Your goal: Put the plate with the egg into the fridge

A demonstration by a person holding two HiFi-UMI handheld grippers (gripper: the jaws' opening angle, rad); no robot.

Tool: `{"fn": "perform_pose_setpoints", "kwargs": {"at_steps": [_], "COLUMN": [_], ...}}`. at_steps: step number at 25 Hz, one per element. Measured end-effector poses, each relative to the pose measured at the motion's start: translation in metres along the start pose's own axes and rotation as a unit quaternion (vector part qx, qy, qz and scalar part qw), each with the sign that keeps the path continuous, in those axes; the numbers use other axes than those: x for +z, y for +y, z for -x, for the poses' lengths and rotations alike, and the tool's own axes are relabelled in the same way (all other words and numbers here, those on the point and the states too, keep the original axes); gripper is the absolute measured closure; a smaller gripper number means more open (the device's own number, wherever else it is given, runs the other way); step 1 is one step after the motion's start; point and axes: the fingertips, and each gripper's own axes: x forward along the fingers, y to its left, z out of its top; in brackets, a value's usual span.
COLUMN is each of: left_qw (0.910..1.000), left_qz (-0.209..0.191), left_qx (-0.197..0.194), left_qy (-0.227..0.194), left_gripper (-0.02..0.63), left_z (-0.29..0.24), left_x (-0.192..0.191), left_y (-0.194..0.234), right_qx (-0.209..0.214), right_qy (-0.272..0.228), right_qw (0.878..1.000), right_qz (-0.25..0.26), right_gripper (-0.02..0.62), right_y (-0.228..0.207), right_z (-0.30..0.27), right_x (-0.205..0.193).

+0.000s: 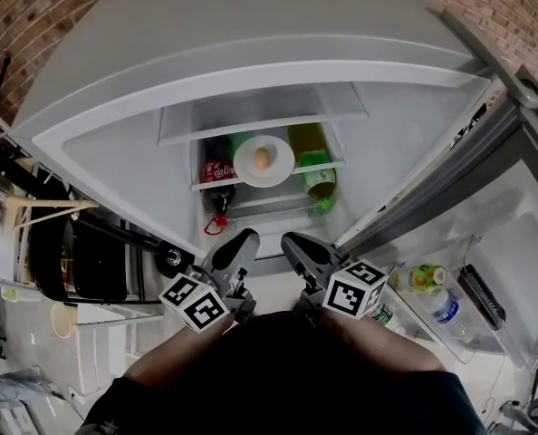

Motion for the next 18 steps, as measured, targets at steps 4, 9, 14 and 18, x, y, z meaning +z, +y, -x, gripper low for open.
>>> {"fn": "perform_pose_setpoints", "kwargs": {"at_steps": [4,9,14,18], "left_qw": [0.9938,0.9762,0.9723,0.9744], "left_qz": [-0.108,-0.208,-0.219,-0.210], "left_qx": [-0.006,-0.013,-0.018,-0.013], "left_qy": [0.029,0.060,0.080,0.078], "left_gripper": [0.600,0.601,0.601,0.601], "left_z": [0.010,0.023,0.026,0.029], "left_x": [-0.011,-0.027,-0.043,-0.042], "left_y": [-0.013,-0.026,-0.032,-0.033], "right_qx": [0.006,-0.004,-0.016,-0.021], "right_qy": [0.009,0.013,0.022,0.020], "right_qw": [0.993,0.965,0.946,0.949], "right_qz": [0.121,0.263,0.322,0.314], "right_gripper": [0.577,0.584,0.585,0.586], "right_y": [0.020,0.034,0.034,0.031], "right_z": [0.010,0.016,0.017,0.018], "right_x": [-0.002,-0.011,-0.027,-0.030]}}
